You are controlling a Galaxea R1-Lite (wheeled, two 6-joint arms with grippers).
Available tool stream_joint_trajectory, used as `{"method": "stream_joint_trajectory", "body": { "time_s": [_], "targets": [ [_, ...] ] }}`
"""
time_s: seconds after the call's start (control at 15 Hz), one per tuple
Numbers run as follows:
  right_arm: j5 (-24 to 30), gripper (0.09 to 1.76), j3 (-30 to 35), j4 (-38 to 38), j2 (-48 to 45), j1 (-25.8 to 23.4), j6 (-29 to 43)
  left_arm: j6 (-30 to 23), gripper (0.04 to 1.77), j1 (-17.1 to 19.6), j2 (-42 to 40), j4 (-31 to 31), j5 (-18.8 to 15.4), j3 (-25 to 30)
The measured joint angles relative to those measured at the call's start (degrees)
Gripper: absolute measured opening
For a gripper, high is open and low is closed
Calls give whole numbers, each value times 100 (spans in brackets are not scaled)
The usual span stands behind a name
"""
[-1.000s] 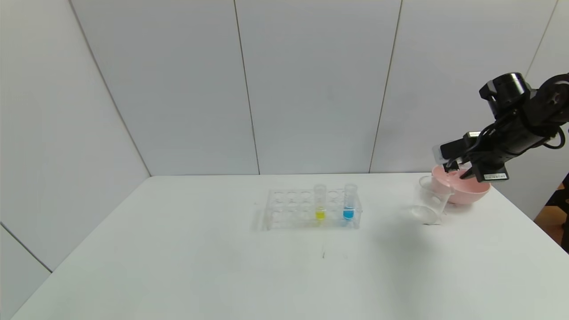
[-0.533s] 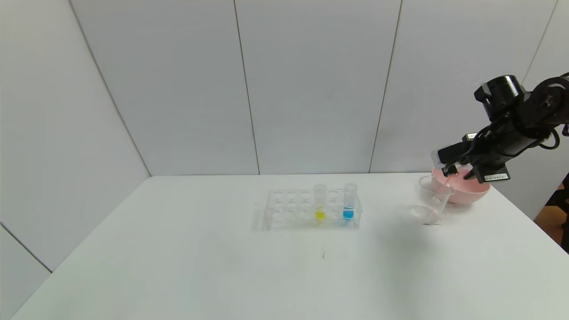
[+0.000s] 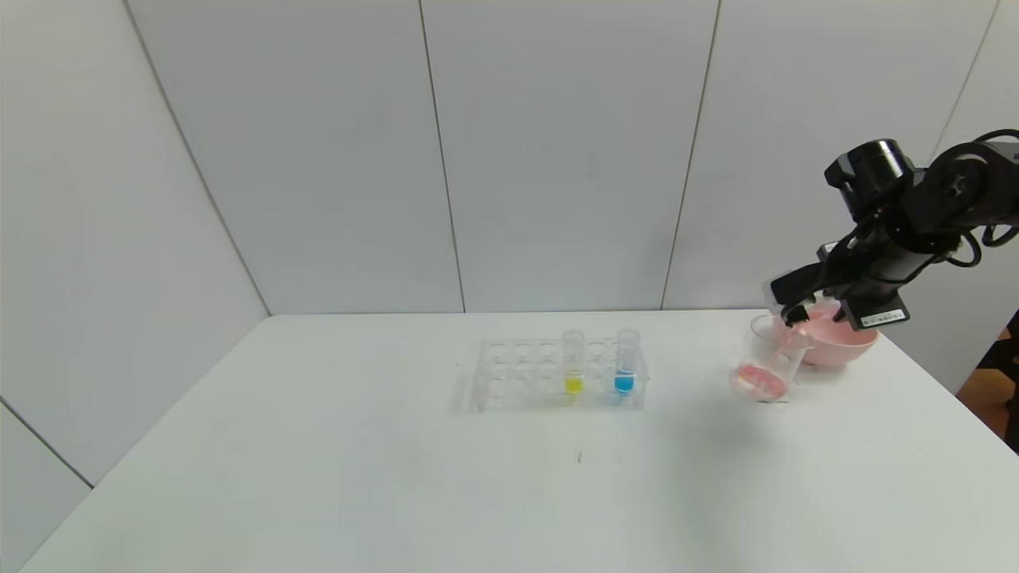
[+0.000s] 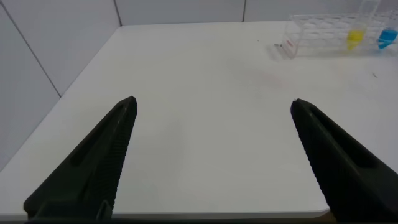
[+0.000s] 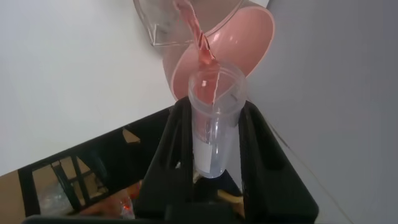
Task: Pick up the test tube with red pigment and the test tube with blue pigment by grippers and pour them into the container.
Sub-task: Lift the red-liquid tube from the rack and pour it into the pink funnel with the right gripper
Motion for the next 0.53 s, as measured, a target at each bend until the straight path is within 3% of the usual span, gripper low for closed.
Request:
{"method": "stream_joint_trajectory", "body": {
  "time_s": [0.53],
  "targets": [
    [-1035, 50, 0, -79, 45, 418, -452, 0, 176, 0, 0, -2, 2, 0]
  ]
}}
